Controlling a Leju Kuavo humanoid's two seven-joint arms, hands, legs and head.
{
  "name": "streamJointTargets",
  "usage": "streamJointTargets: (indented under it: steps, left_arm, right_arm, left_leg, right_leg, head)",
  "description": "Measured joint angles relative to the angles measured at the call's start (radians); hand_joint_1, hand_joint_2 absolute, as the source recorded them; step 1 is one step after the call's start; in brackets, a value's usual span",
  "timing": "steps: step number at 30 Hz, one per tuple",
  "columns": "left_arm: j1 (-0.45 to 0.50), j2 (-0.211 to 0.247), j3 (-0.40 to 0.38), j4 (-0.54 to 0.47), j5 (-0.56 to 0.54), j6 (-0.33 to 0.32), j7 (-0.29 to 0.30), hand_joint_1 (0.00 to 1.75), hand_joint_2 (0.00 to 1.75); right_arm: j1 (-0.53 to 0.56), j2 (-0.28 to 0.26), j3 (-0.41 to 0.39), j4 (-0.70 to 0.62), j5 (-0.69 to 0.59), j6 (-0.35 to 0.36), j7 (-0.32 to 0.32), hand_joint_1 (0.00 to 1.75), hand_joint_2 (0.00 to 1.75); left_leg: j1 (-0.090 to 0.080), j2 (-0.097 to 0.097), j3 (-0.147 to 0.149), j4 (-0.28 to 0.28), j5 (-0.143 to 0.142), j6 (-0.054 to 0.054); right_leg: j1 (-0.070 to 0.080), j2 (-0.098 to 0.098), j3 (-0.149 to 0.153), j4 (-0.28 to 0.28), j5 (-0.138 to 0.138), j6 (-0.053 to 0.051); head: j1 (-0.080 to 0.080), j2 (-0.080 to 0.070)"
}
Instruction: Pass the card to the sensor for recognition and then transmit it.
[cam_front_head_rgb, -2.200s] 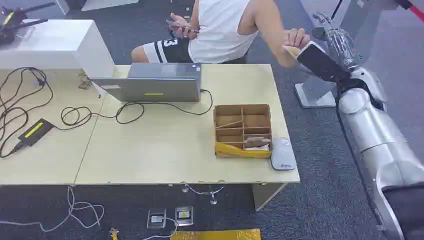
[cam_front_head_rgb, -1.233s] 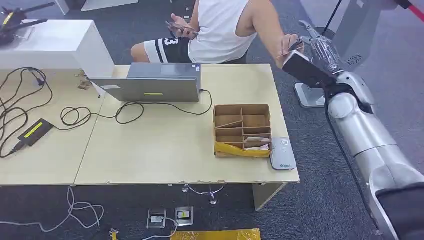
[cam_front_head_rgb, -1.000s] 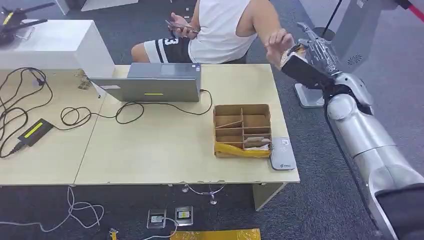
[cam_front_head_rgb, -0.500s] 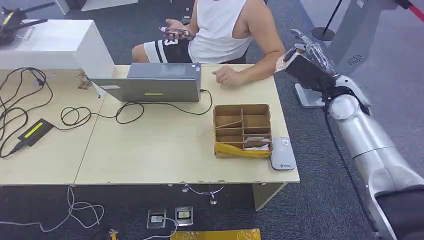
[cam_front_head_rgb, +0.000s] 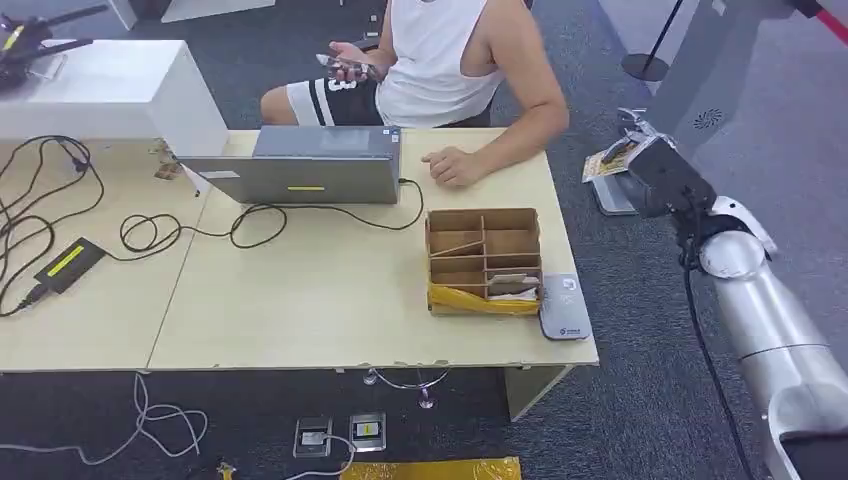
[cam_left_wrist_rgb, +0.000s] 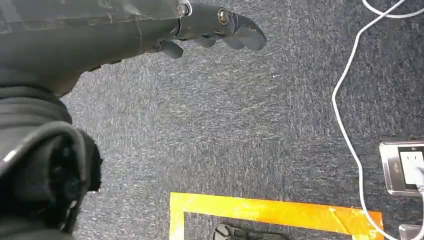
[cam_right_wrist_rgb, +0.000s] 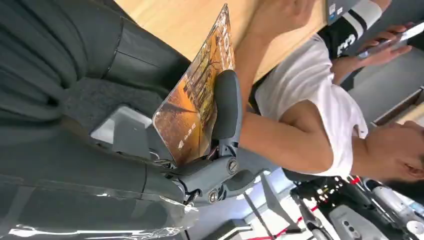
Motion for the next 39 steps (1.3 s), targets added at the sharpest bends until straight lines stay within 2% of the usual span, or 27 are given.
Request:
streamJointTargets:
  steps: [12, 21, 32, 39]
  left_arm:
    - [-0.013, 0.000, 0.000, 0.000, -0.001, 0.002, 0.000, 0.00, 0.00]
    - [-0.013, 0.004, 0.000, 0.003, -0.015, 0.003, 0.000, 0.00, 0.00]
    - [-0.011, 0.011, 0.000, 0.004, -0.019, 0.002, 0.000, 0.00, 0.00]
    - [-0.009, 0.017, 0.000, 0.004, -0.027, -0.001, 0.003, 0.00, 0.00]
  right_arm:
    - [0.137, -0.021, -0.038, -0.084, 0.022, 0.043, 0.051, 1.75, 1.75]
    - [0.250, -0.019, -0.043, -0.136, 0.084, 0.108, 0.110, 1.75, 1.75]
    - [0.318, -0.024, -0.044, -0.186, 0.109, 0.174, 0.140, 1.75, 1.75]
    - [0.367, -0.039, -0.042, -0.247, 0.130, 0.222, 0.187, 1.75, 1.75]
  left_leg:
    - [0.001, 0.000, 0.000, 0.000, 0.000, 0.000]
    - [0.001, 0.000, -0.001, 0.000, 0.000, 0.000]
    - [0.001, 0.000, 0.000, 0.000, 0.000, 0.000]
    - [0.001, 0.000, -0.001, 0.000, 0.000, 0.000]
  right_leg:
    - [0.001, 0.000, 0.000, 0.000, 0.000, 0.000]
    - [0.001, 0.000, 0.000, 0.000, 0.000, 0.000]
    - [0.001, 0.000, 0.000, 0.000, 0.000, 0.000]
    - [0.001, 0.000, 0.000, 0.000, 0.000, 0.000]
  head:
    - [0.000, 0.000]
    - [0.000, 0.000]
    - [0.000, 0.000]
    - [0.000, 0.000]
